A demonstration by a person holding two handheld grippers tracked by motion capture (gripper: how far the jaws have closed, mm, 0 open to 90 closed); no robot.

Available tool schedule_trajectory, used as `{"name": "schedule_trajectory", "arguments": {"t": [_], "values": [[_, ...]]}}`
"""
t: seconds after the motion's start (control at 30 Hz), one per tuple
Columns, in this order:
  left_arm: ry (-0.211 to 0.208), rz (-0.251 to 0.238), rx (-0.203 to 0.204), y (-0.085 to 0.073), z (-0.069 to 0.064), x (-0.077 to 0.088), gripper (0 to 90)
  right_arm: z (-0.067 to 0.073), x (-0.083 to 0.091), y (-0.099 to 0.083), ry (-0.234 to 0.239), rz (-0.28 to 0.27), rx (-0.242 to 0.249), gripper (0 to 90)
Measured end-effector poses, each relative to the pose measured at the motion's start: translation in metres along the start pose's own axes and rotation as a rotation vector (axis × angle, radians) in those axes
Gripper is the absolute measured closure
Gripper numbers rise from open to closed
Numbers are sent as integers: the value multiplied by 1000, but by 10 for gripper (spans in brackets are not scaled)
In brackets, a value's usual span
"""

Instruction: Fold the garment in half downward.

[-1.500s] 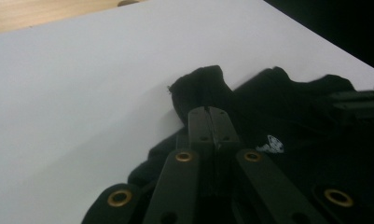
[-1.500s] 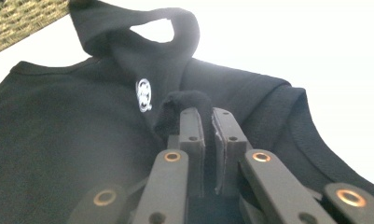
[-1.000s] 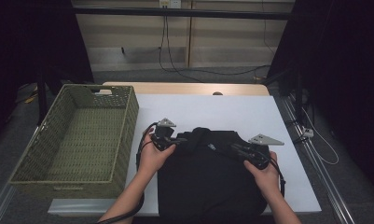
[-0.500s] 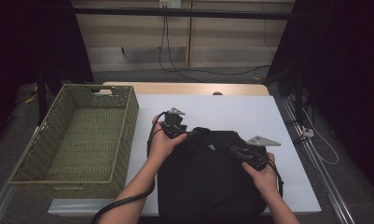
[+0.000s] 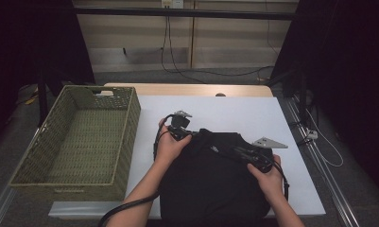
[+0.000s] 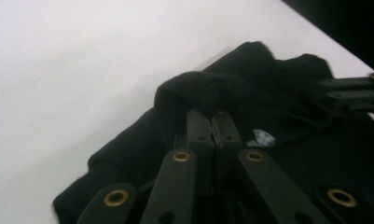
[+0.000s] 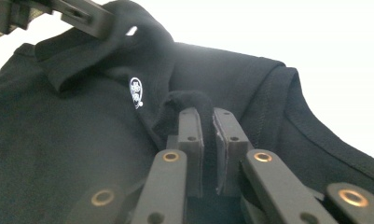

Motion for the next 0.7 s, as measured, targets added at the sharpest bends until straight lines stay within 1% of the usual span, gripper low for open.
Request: {"name": "schedule_trajectory", "arguments": {"t": [0.03,0.07,0.1,0.13,0.17,0.2,0.23,0.27,0.3,0.37,0.4,0.43,0.5,0.53,0.57,0.6,0.63,0.67,0.7], "values": [[-12,-12,-5,0,-2,6,886,0,1,1,-5,-1,-5,828],[-13,-25,-9,-1,-4,11,887,0,3,1,-7,-6,-5,824],[-20,-21,-17,-3,-7,17,887,0,4,2,-4,-12,-6,821],[-26,-31,-16,-5,-10,22,887,0,6,3,-6,-15,-7,817],[-39,-38,-26,-7,-12,27,887,0,7,3,-7,-18,3,815],[-42,-41,-31,-10,-14,31,887,1,9,3,-6,-16,-4,812],[-48,-47,-23,-13,-17,36,887,2,11,3,-4,-18,2,808],[-53,-47,-33,-16,-19,40,887,3,13,2,-5,-14,1,807],[-53,-49,-22,-19,-21,44,887,3,15,1,-7,-14,9,802],[-49,-51,-21,-25,-24,50,887,4,18,-2,-18,-8,17,792],[-49,-48,-27,-28,-24,53,887,4,21,-3,-21,-11,19,787],[-44,-38,-33,-32,-25,55,887,5,24,-4,-24,-8,9,787],[-39,-22,-14,-40,-28,58,887,8,30,-6,-14,-11,9,783],[-46,-16,-22,-43,-29,59,887,9,33,-7,-15,-12,11,780],[-42,-2,-23,-47,-30,60,887,10,36,-9,-15,-11,15,777],[-48,5,-23,-50,-31,60,886,11,39,-11,-19,-5,19,776],[-49,-6,-18,-54,-33,60,886,12,42,-14,-18,1,11,772],[-49,8,-25,-57,-33,62,886,13,44,-16,-17,10,11,767],[-52,11,-19,-60,-35,62,886,13,47,-19,-20,17,18,764]]}}
Point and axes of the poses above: each handheld gripper's, and its own axes: x roughly backward along the jaws, y roughly out of its top, z roughly to its left, the point moved 3 cm from there along -x, roughly forward along the jaws, and after that the axes turned 5 degrees about -z, right-handed, at the moved point
